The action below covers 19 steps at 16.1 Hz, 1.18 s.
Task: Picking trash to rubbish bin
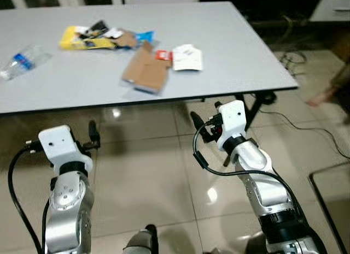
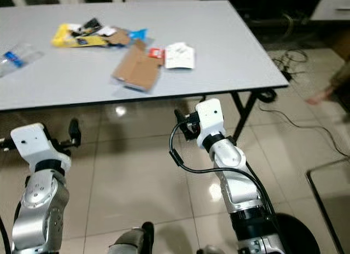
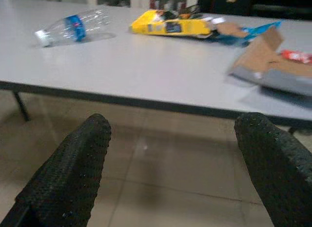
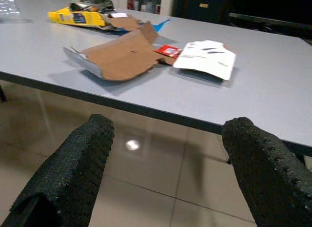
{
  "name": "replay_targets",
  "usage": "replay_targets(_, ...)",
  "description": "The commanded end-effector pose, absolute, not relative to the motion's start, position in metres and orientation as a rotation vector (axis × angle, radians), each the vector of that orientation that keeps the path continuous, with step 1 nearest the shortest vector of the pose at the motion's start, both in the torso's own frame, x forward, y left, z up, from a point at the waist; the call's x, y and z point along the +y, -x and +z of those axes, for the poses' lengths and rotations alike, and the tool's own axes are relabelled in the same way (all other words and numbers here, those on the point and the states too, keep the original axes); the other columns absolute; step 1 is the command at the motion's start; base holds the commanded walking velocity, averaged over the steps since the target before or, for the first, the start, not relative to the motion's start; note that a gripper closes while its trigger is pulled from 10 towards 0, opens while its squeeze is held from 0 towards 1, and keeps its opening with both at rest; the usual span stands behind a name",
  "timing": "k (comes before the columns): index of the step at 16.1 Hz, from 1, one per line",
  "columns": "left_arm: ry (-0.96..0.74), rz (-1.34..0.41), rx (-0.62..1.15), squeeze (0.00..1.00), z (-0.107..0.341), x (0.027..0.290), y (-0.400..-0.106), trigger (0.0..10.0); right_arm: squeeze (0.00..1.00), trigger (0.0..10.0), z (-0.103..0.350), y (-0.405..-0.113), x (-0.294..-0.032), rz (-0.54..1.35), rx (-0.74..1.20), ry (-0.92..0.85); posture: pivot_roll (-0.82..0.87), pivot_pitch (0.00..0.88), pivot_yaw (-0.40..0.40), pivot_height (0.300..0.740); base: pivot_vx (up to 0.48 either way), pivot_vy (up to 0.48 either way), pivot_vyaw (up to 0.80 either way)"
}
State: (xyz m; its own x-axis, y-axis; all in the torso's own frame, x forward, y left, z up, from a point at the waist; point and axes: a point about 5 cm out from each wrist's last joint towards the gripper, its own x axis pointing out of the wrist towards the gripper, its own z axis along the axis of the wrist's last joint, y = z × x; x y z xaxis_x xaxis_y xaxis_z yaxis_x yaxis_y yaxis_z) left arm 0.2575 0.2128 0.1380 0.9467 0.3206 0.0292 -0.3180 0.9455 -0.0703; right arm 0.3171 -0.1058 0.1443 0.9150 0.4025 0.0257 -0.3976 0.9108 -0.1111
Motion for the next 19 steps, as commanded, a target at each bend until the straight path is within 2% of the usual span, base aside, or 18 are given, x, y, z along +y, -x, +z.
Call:
replay_targets(1, 0.074, 0.318, -0.027, 0.00, 0.138, 0.217, -0.259, 10.0, 0.00, 10.0, 0.150, -0.318, -0.107, 0.425, -0.079, 0.116, -0.05, 0.146, -0.012, 0.740, 0.000, 0.000, 0.00)
replay_targets(7, 0.092, 0.313, -0.039, 0.00, 0.141, 0.218, -0.260, 10.0, 0.00, 10.0, 0.150, -0.318, -0.105, 0.450, -0.082, 0.122, -0.04, 0.153, -0.011, 0.740, 0.000, 0.000, 0.00)
replay_targets(19, 0.076, 0.260, -0.059, 0.00, 0.147, 0.208, -0.263, 10.0, 0.00, 10.0, 0.153, -0.316, -0.105, 0.444, -0.115, 0.133, -0.05, 0.155, -0.007, 0.740, 0.393, 0.000, 0.00)
